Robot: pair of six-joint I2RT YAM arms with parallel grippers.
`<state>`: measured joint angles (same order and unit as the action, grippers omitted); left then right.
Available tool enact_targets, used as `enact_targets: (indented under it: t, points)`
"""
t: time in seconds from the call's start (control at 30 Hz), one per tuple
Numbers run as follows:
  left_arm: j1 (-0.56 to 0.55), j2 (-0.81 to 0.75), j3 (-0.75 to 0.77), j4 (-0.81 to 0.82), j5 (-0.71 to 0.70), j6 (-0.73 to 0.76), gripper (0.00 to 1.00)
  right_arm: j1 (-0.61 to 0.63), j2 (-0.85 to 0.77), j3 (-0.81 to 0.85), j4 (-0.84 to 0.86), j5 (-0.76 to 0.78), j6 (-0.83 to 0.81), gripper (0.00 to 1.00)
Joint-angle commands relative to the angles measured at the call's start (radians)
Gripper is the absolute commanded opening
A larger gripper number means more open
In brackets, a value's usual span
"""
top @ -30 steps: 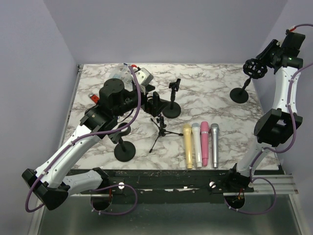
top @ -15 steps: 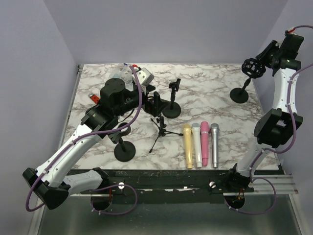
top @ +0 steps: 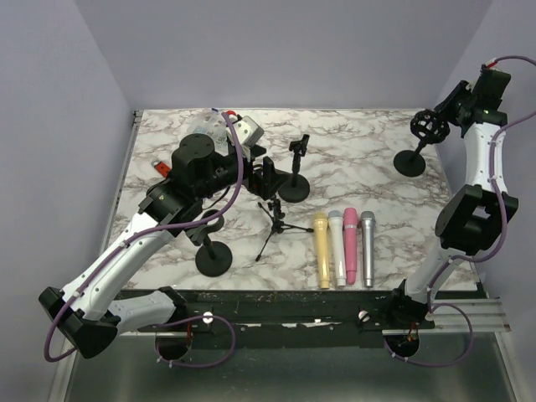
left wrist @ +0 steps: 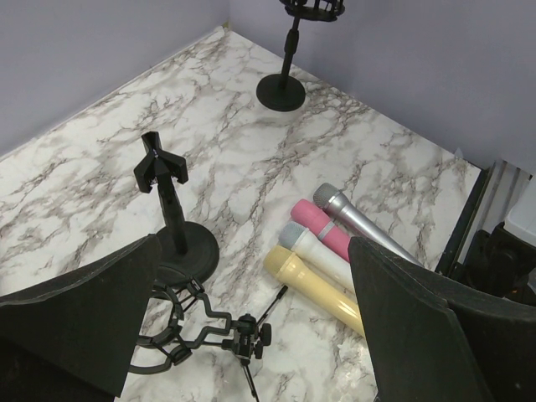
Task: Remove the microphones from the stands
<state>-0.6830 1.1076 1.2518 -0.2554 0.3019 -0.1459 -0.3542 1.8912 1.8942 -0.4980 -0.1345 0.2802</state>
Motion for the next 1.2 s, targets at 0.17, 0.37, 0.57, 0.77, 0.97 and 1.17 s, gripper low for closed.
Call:
enact_targets:
  t: [0.17,0.37,0.57,0.77,0.97,1.17]
  points:
    - [-0.011,-0.008,-0.004,0.010,0.013,0.005,0.99,-0.009,0.084,-0.141,-0.169,0.041,-0.025,0.30]
    - [-0.011,-0.009,-0.008,0.013,0.005,0.008,0.98,-0.009,0.124,-0.156,-0.166,0.018,-0.020,0.30]
    - [-0.013,-0.009,-0.008,0.015,0.009,0.006,0.98,-0.010,0.113,-0.221,-0.149,0.034,-0.011,0.30]
    - [-0.012,-0.012,-0.006,0.013,0.010,0.006,0.99,-0.009,0.114,-0.228,-0.118,0.022,-0.005,0.30]
    - [-0.013,-0.011,-0.005,0.013,0.007,0.006,0.99,-0.005,0.128,-0.076,-0.183,-0.006,0.009,0.33]
    - [-0.014,-0.011,-0.005,0.011,0.008,0.006,0.99,0.011,0.047,-0.004,-0.195,0.050,0.031,0.56]
